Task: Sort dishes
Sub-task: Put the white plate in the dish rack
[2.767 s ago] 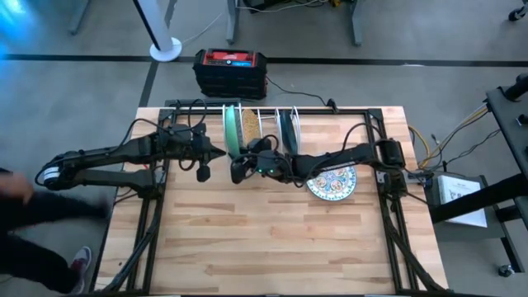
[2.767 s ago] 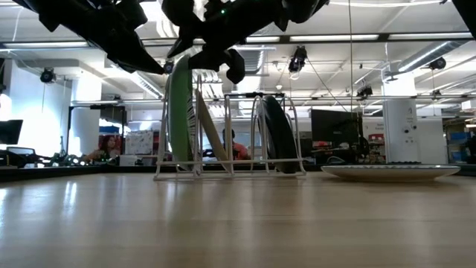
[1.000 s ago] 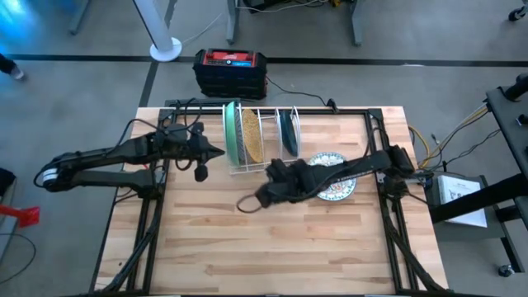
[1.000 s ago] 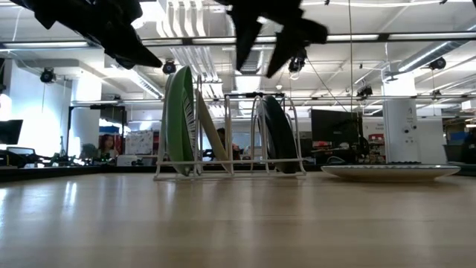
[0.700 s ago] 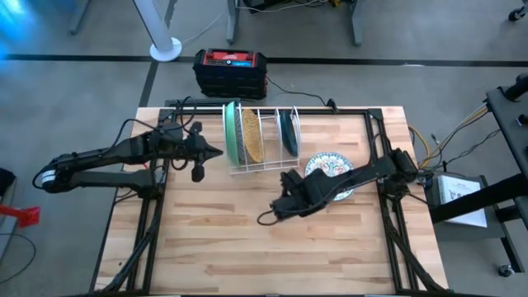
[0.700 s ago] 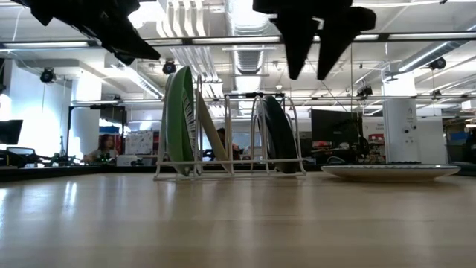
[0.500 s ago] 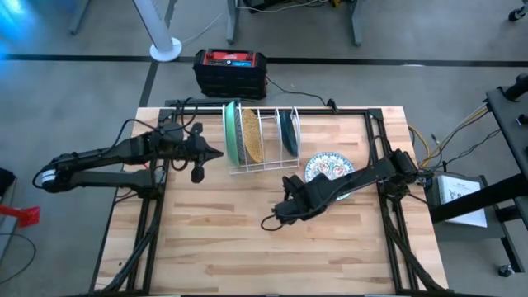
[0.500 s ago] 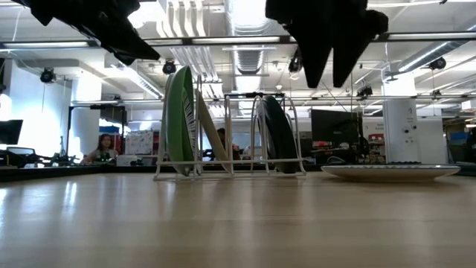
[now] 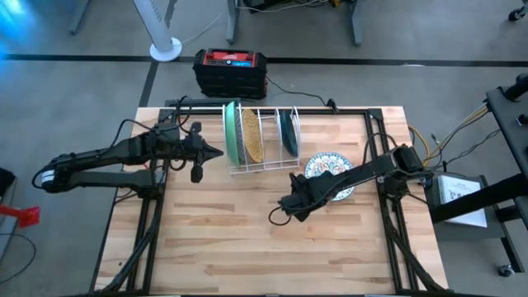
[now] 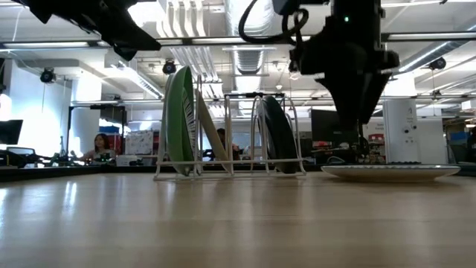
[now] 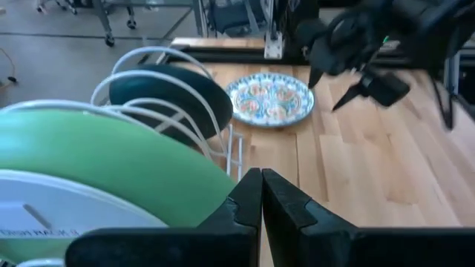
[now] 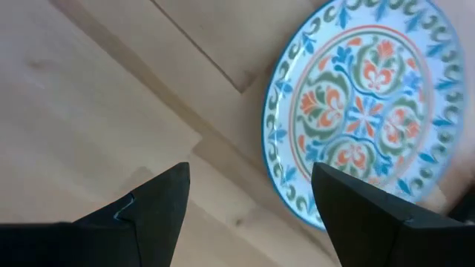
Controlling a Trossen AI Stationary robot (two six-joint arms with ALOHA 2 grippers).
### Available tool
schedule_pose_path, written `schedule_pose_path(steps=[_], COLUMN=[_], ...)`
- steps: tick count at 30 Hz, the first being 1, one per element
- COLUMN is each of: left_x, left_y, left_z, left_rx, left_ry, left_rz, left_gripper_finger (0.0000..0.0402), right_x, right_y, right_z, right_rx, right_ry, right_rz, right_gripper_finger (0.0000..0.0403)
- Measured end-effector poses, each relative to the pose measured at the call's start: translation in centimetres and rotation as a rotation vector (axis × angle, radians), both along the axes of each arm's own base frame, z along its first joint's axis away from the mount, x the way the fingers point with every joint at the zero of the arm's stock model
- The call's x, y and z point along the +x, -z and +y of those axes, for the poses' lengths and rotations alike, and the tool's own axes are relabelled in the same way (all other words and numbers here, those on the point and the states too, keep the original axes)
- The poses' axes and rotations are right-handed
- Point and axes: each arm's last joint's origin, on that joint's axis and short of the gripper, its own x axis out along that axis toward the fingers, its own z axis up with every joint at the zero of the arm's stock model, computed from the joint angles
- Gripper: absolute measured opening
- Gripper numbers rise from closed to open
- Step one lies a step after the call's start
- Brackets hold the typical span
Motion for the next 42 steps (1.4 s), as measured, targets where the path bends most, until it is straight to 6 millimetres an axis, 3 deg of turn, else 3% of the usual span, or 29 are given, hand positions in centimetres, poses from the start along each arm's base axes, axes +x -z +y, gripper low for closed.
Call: schedule_pose_path(steps=[9,19,23,28,35,42], left_x=[0.2,1.8,3.3,4.6,5.5,8.8], left_y=[-0.6,-0.7,-0.5,0.3,-0.4,2.1], left_z=[-0.2,-2.7,-4.1,-5.3,-7.3,-9.8], left_rx=[-0.069,-0.115,-0.115,-0.123,-0.143,-0.249], left_ry=[-0.004,0.174,0.198,0.073,-0.048,-0.121], left_rz=[-0.034,-0.077,-0.098,-0.079,-0.087,-0.036], left_gripper_finger=[0.0000,0.0000,0.0000,0.0000,0.0000,0.0000], right_x=[-2.0,-4.8,-5.5,-6.0,-6.1,-6.2], right_y=[3.2,5.1,5.7,6.7,7.0,6.5], right_z=[-2.4,-3.6,-3.7,-3.8,-3.6,-2.8], right_rx=[0.072,0.104,0.101,0.096,0.106,0.115], right_ry=[-0.072,-0.065,-0.051,-0.049,-0.143,-0.283], right_rz=[-0.116,-0.160,-0.143,-0.099,-0.075,-0.076], right_gripper_finger=[0.0272,0.0256,0.0226,0.0170,0.0083,0.0037])
